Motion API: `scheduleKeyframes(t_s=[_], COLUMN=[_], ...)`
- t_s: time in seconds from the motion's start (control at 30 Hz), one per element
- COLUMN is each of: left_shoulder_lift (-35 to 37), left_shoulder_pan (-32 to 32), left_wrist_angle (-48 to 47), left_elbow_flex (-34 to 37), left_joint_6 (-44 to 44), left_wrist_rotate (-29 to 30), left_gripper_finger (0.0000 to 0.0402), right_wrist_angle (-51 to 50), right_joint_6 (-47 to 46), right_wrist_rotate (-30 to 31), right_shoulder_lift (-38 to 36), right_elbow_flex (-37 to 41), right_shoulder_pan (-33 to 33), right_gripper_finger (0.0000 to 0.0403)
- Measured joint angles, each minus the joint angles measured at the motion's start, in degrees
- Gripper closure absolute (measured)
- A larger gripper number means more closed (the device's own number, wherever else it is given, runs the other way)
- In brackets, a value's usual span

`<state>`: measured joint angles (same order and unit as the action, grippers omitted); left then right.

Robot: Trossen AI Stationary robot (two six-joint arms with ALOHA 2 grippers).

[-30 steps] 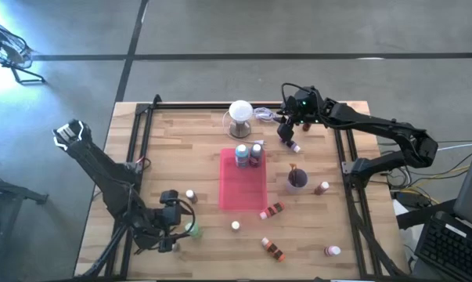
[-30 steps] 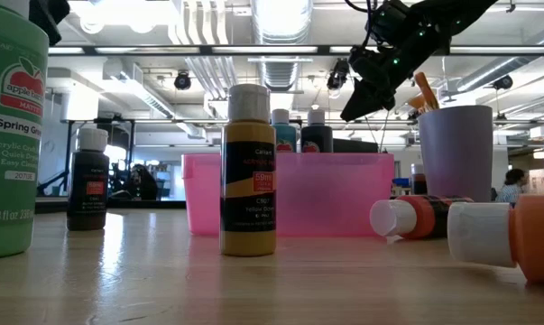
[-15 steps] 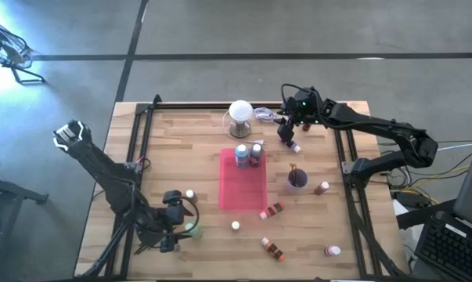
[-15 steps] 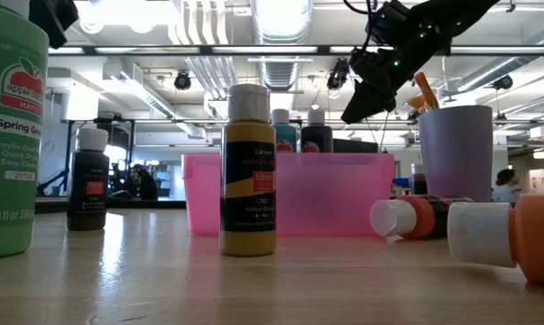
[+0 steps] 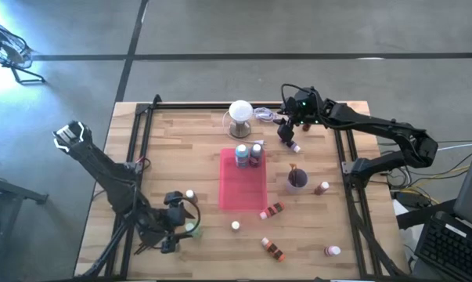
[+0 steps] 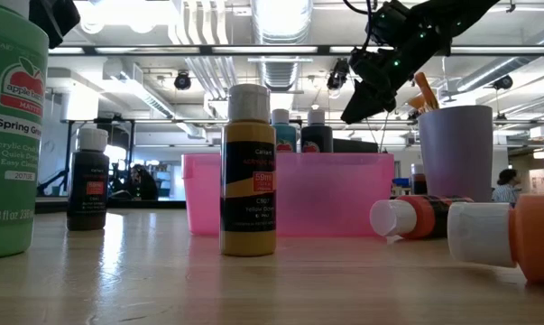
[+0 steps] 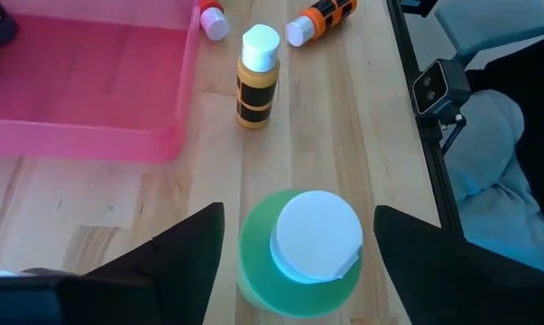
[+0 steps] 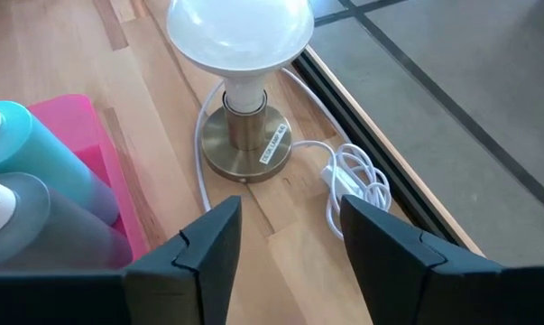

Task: Pick & Place Paint Supplies
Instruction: Put the large green paint bottle into the red bin

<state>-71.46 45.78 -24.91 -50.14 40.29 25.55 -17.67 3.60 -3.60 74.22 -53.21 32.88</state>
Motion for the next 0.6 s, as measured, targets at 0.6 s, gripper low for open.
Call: scheduleKeyframes(t_s=[0.6], left_shoulder_lift=[0.20], left_shoulder_pan=[-0.31], left_wrist_angle=[3.88], left_elbow_flex=[2.70], left_joint_6=[-0.21], left_wrist_rotate=[-0.54], left_gripper_finger=[0.0127], right_wrist_angle=[0.00], right_joint_6=[0.43], right_wrist_rotate=[0.01], right_shoulder_lift=[0.00], right_elbow_flex=[0.02], right_shoulder_pan=[0.00], right_gripper_finger=[0.0264])
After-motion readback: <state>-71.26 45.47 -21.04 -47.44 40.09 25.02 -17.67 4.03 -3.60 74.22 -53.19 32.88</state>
